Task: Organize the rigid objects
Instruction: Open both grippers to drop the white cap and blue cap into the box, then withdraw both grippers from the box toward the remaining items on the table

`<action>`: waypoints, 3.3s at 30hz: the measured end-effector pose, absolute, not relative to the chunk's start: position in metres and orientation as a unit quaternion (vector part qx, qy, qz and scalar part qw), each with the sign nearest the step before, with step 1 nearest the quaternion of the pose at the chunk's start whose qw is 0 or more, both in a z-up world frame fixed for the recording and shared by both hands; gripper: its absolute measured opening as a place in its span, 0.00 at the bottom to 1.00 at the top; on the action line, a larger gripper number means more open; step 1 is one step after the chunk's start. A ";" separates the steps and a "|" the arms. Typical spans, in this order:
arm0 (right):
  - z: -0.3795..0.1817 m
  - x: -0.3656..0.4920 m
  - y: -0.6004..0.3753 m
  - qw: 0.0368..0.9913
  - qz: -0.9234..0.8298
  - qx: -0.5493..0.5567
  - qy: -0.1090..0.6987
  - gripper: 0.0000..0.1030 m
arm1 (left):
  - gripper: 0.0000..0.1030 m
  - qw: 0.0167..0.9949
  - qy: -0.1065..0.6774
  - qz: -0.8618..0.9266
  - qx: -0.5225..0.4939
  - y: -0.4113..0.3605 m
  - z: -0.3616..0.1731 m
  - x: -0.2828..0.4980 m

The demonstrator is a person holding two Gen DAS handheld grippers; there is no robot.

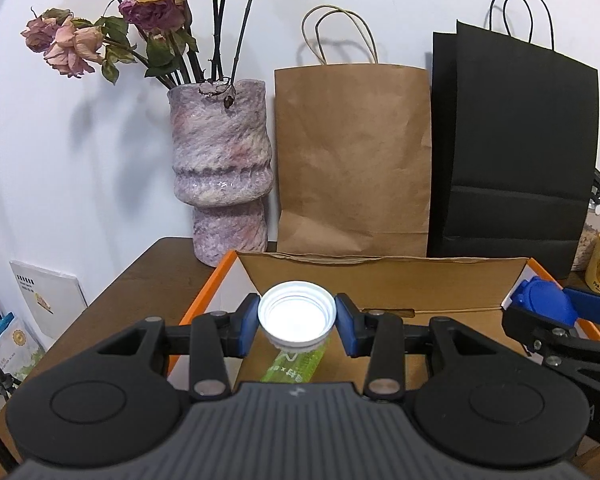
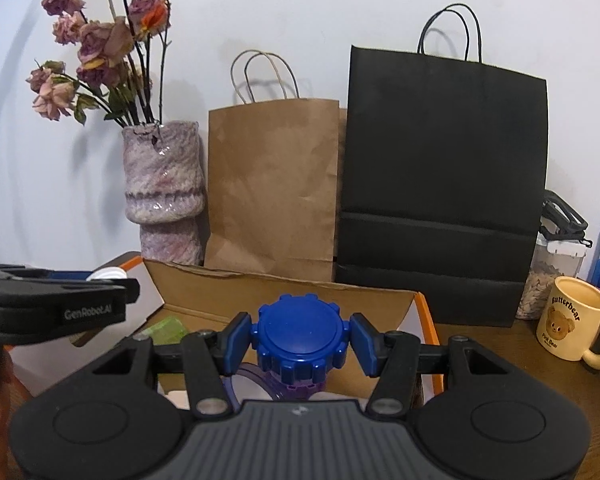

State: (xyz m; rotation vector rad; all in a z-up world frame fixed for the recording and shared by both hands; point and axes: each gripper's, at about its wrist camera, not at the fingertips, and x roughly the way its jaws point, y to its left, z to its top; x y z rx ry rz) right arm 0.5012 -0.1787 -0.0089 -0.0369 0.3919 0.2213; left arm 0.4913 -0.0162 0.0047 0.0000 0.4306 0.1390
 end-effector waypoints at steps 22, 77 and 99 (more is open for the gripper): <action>-0.012 0.502 -0.189 0.978 0.075 -0.006 0.197 1.00 | 1.00 0.974 0.203 0.102 0.000 -0.008 0.007 0.494; 0.000 0.404 -0.234 0.980 0.073 -0.006 0.188 1.00 | 1.00 0.978 0.192 0.086 -0.014 -0.033 0.014 0.391; -0.009 0.343 -0.282 0.976 0.077 -0.010 0.204 1.00 | 1.00 0.975 0.211 0.074 -0.005 -0.075 0.002 0.331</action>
